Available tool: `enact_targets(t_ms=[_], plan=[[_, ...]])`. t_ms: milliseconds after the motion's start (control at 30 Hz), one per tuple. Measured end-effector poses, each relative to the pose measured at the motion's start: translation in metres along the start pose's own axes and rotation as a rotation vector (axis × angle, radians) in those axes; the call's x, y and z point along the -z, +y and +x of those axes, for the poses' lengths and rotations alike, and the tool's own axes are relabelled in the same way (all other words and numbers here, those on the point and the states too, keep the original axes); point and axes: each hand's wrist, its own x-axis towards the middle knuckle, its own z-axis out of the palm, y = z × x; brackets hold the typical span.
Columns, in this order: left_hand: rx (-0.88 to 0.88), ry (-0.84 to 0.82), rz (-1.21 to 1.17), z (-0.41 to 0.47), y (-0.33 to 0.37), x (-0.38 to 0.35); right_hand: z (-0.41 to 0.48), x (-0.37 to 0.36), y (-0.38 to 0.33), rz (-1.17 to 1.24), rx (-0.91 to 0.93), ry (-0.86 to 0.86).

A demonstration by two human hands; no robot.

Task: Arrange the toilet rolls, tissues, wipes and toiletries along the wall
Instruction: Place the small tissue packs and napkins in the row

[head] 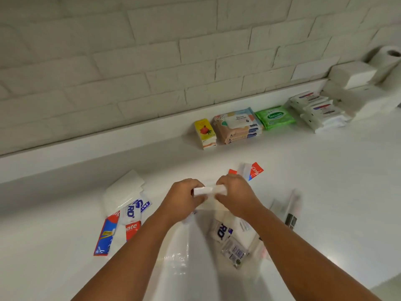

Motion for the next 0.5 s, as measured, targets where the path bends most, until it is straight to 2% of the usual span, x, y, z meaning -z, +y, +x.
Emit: enact_targets(t_ms=[133, 167, 200, 333, 400, 500], plan=[[-0.107, 0.306, -0.138, -0.008, 0.004, 0.019, -0.005, 0.005, -0.016, 0.277, -0.128, 0.316], [-0.158, 0.374, -0.124, -0.008, 0.002, 0.022, -0.006, 0.004, -0.021, 0.371, -0.175, 0.342], [-0.206, 0.426, -0.085, -0.008, 0.0, 0.024, -0.004, 0.003, -0.027, 0.472, -0.231, 0.314], [-0.422, 0.524, 0.172, -0.007, -0.011, 0.025, 0.012, -0.002, -0.051, 0.939, -0.392, -0.016], [-0.477, 0.494, 0.251, -0.007, -0.016, 0.023, 0.019, -0.006, -0.057, 1.059, -0.383, -0.058], [-0.442, 0.418, 0.309, -0.007, -0.026, 0.024, 0.031, -0.01, -0.061, 1.077, -0.379, -0.029]])
